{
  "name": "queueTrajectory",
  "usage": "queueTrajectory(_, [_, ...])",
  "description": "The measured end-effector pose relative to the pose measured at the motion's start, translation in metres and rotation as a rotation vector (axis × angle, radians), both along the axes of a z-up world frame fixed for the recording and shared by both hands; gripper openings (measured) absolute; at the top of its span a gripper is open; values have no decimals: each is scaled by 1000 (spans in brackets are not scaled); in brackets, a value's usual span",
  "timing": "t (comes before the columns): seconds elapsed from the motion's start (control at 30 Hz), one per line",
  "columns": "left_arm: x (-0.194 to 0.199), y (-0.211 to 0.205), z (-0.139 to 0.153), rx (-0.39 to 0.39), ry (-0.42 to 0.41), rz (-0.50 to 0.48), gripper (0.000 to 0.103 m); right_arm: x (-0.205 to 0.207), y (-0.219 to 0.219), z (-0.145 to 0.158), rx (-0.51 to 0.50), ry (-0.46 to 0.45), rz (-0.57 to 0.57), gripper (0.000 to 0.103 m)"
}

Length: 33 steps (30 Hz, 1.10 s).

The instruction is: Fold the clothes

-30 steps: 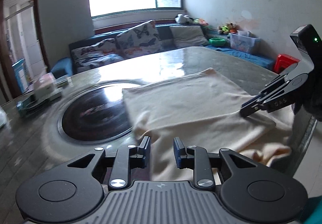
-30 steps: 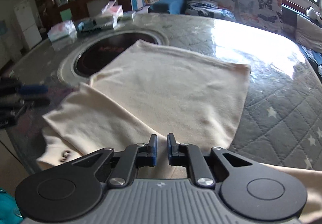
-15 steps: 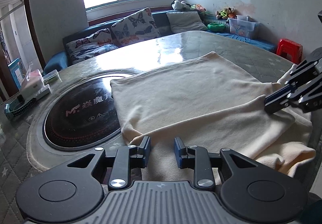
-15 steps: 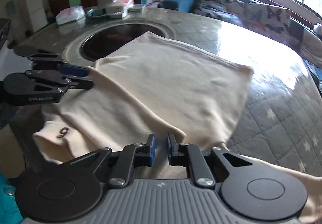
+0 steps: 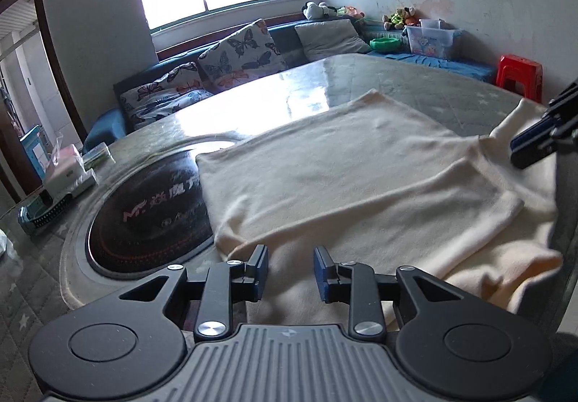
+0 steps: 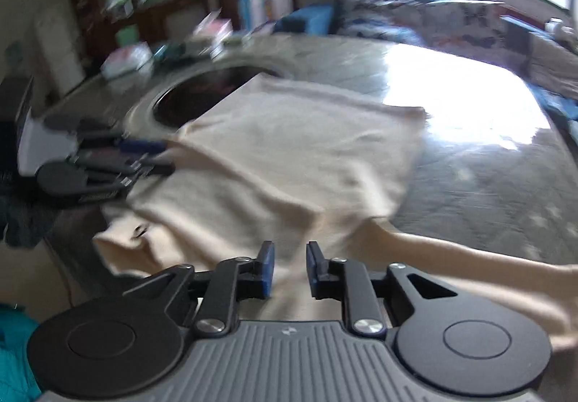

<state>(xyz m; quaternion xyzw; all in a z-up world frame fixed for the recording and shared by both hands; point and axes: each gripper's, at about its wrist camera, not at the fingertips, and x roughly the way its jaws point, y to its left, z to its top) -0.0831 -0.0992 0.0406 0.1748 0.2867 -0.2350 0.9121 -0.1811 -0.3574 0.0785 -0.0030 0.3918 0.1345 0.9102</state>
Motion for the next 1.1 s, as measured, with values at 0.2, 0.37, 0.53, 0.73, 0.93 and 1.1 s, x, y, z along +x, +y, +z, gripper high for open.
queueTrajectory(0.2, [-6, -22, 9, -16, -12, -46, 34, -18, -70, -3, 24, -35, -313, 24])
queueTrajectory(0.37, [-15, -44, 10, -14, -10, -101, 41, -36, -127, -22, 44, -32, -579, 25])
queueTrajectory(0.53, [-20, -65, 12, -20, 7, -130, 43, -47, -162, -35, 92, -56, -715, 30])
queueTrajectory(0.73, [-26, -82, 11, -11, 19, -160, 44, -48, -183, -46, 124, -76, -790, 33])
queueTrajectory(0.93, [-29, -92, 8, 3, 34, -173, 44, -44, -177, -49, 65, -106, -802, 19])
queueTrajectory(1.1, [-31, -100, 6, 6, 39, -192, 45, -50, -182, -43, 113, -121, -802, 5])
